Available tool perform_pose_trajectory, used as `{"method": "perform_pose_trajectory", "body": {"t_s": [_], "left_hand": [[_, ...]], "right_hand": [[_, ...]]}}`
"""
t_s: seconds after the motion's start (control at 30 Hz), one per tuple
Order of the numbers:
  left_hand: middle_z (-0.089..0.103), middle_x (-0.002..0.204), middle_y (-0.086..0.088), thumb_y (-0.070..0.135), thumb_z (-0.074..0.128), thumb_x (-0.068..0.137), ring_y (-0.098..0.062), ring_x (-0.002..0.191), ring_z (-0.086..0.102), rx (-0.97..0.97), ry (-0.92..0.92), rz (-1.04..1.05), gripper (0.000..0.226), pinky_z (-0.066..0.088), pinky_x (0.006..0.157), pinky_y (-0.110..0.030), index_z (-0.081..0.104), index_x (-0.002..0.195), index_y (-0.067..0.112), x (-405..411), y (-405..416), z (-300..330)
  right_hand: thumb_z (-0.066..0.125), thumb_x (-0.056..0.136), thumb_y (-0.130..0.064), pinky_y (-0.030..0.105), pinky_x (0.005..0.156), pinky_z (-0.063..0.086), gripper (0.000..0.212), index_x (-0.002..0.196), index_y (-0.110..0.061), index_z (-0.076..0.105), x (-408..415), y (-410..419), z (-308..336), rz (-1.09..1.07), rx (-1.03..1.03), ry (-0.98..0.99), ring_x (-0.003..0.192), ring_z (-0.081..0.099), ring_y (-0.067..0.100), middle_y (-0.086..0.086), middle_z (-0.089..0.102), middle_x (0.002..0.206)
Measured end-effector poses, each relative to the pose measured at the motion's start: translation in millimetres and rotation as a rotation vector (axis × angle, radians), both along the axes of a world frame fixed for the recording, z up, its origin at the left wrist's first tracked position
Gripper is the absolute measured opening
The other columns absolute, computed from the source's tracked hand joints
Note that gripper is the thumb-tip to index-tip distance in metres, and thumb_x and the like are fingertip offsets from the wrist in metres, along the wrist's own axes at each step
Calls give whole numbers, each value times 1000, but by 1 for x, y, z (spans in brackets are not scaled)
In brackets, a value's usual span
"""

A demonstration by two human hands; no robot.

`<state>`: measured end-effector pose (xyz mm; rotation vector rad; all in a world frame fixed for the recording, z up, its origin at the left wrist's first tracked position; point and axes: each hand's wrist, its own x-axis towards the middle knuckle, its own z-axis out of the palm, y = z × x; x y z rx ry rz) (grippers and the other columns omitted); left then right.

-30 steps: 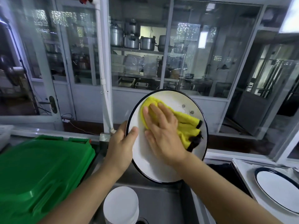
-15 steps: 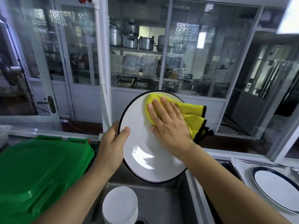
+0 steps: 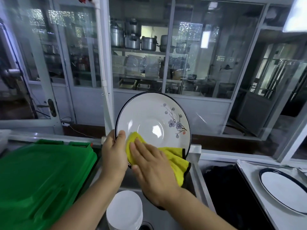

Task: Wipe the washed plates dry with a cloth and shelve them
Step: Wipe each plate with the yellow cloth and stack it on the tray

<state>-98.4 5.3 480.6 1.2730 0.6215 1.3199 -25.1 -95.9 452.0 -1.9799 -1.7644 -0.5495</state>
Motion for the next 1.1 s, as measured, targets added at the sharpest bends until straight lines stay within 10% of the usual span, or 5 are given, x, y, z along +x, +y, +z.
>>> {"method": "perform_pose_trajectory", "body": {"t_s": [0.5,0.67,0.8,0.93,1.1], "left_hand": [[72,90,5,31,59,82,-26,98,63,3,138,-238,12,45,94,-42,68,85,25,-11,17,12],[69,112,0,50,67,71,-19,105,62,-45,472,-496,56,46,95,-37,60,118,22,-22,42,22],[22,142,16,58,74,64,-2,131,19,561,964,-392,99,18,108,-24,24,145,29,-39,34,33],[42,132,23,63,67,65,-1,133,26,1258,1311,-410,62,20,107,-16,54,120,38,-33,3,26],[60,69,-1,45,63,65,-17,59,44,1499,1227,-276,32,23,44,-22,43,67,20,-14,9,0]], "right_hand": [[54,94,-8,33,61,48,22,114,-15,57,90,-43,-18,207,302,-663,68,61,23,2,69,91],[60,90,-10,32,55,45,19,108,-17,60,87,-51,-8,232,269,-666,61,54,21,0,65,83],[55,91,-15,31,50,39,13,92,-18,67,82,-56,1,259,143,-597,57,49,22,-1,57,74],[54,78,-32,28,51,32,15,83,-22,64,76,-52,13,289,-60,-474,60,50,20,-4,54,73],[50,64,-36,22,45,39,36,94,-29,68,74,-48,18,260,-189,-191,65,60,16,-9,63,79]]}}
